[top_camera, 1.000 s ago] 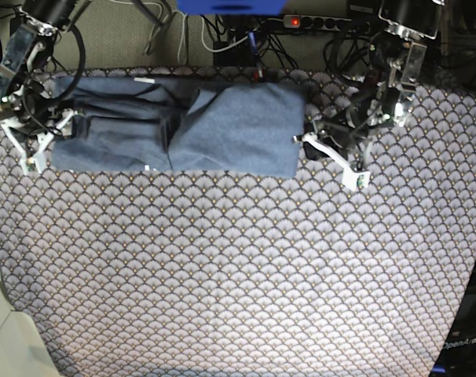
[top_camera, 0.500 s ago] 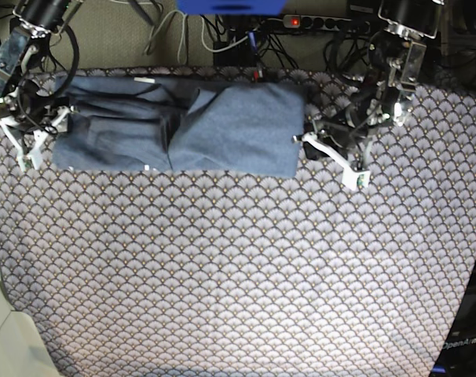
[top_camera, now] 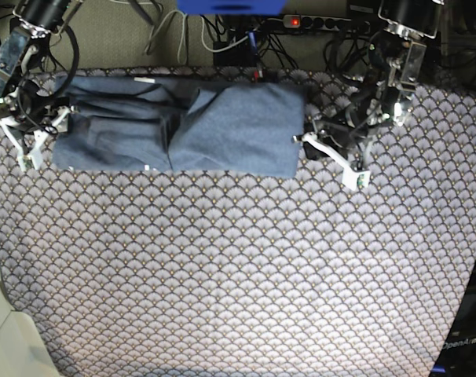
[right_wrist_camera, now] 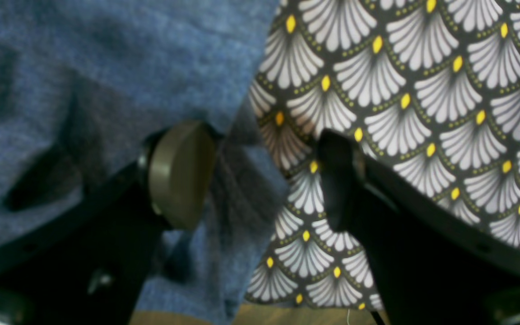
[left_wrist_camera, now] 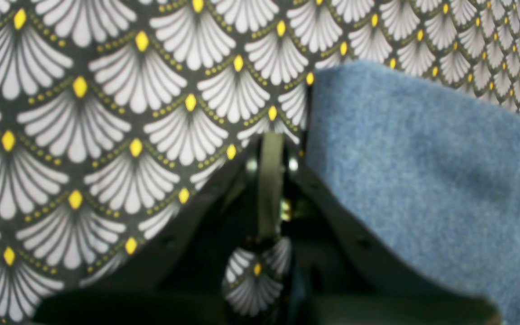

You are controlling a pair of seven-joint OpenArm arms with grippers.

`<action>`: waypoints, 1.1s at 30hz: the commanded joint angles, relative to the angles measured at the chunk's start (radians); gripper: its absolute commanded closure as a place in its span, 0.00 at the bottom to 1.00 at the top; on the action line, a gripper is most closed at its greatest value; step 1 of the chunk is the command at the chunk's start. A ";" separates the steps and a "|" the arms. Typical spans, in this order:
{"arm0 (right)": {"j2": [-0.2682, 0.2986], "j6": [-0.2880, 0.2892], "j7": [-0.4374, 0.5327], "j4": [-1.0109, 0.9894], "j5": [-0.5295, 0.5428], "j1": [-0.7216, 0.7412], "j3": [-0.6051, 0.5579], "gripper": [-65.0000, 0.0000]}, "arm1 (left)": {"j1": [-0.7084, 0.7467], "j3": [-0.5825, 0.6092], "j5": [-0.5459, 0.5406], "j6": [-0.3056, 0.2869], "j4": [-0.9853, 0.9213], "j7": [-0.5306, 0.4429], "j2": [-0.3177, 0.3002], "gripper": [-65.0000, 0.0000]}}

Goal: Fold the T-shirt properly
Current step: 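Reposition the right gripper onto the strip's other end and grasp it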

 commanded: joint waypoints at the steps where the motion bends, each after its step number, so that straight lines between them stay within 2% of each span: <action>1: 0.019 -0.001 0.006 0.011 0.001 0.009 0.002 0.37 | 0.003 -0.003 0.013 0.016 0.009 0.019 -0.007 0.99; 10: 0.014 -0.001 0.006 -0.078 0.002 0.010 0.001 0.37 | 0.003 -0.003 0.010 0.015 0.009 0.019 -0.010 0.99; 13: -0.006 -0.001 0.006 -0.075 0.004 0.004 -0.001 0.39 | 0.003 -0.003 0.013 0.015 0.009 0.019 -0.010 0.99; 18: -0.036 -0.001 -0.004 -0.073 0.004 -0.005 -0.050 0.54 | 0.003 -0.003 0.013 0.015 0.009 0.019 -0.010 0.99; 23: -0.052 -0.001 -0.004 -0.072 0.004 -0.025 -0.140 0.73 | 0.003 -0.003 0.012 0.015 0.009 0.019 -0.013 0.99; 29: -0.058 -0.001 -0.005 -0.072 0.004 -0.034 -0.188 0.97 | 0.003 -0.003 0.006 0.015 0.010 0.019 -0.013 0.99; 33: -0.058 -0.001 -0.005 -0.070 0.004 -0.031 -0.191 1.00 | 0.003 -0.004 0.006 0.015 0.029 0.019 -0.010 0.99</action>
